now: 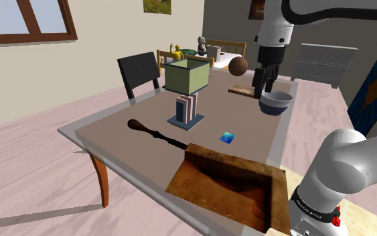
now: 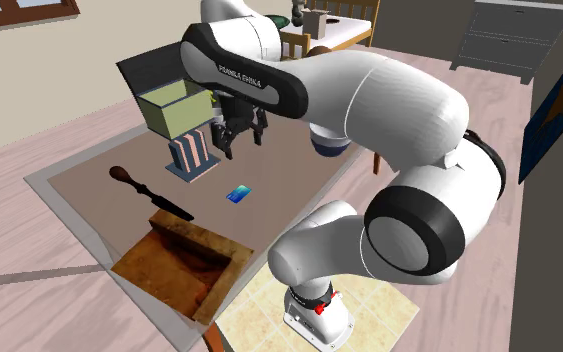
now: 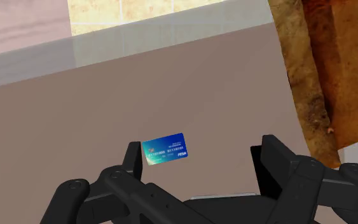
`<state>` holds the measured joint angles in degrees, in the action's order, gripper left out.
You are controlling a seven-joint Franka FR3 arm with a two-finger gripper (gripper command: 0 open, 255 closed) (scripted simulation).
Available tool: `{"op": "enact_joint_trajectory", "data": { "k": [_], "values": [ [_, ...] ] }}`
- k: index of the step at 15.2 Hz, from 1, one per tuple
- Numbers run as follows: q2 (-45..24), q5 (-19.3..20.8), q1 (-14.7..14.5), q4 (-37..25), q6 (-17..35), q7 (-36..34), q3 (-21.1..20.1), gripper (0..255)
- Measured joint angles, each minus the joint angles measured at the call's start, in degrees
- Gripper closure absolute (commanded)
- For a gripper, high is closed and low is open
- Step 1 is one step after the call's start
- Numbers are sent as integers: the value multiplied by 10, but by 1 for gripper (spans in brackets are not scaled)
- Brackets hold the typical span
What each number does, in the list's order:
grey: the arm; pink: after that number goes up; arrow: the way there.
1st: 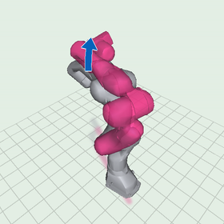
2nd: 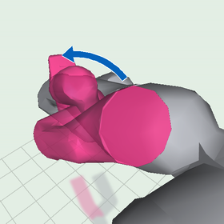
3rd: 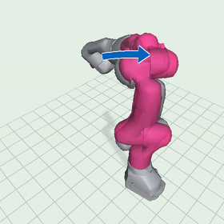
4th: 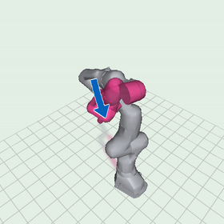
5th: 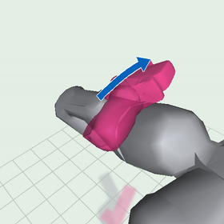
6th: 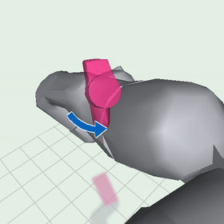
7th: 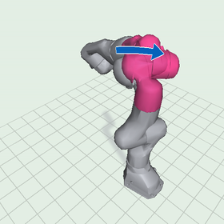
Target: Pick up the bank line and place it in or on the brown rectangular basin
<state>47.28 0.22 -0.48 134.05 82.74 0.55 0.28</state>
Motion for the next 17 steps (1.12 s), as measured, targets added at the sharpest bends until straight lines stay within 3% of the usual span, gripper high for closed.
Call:
{"op": "enact_joint_trajectory", "data": {
  "k": [4, 11, 17],
  "values": [
    [-4, -9, 24, 35, 47, -67, -21, 0],
    [-55, -38, 103, 120, 210, -306, -101, 0],
    [-138, -36, 184, 154, 347, -513, -163, 0]
  ]
}}
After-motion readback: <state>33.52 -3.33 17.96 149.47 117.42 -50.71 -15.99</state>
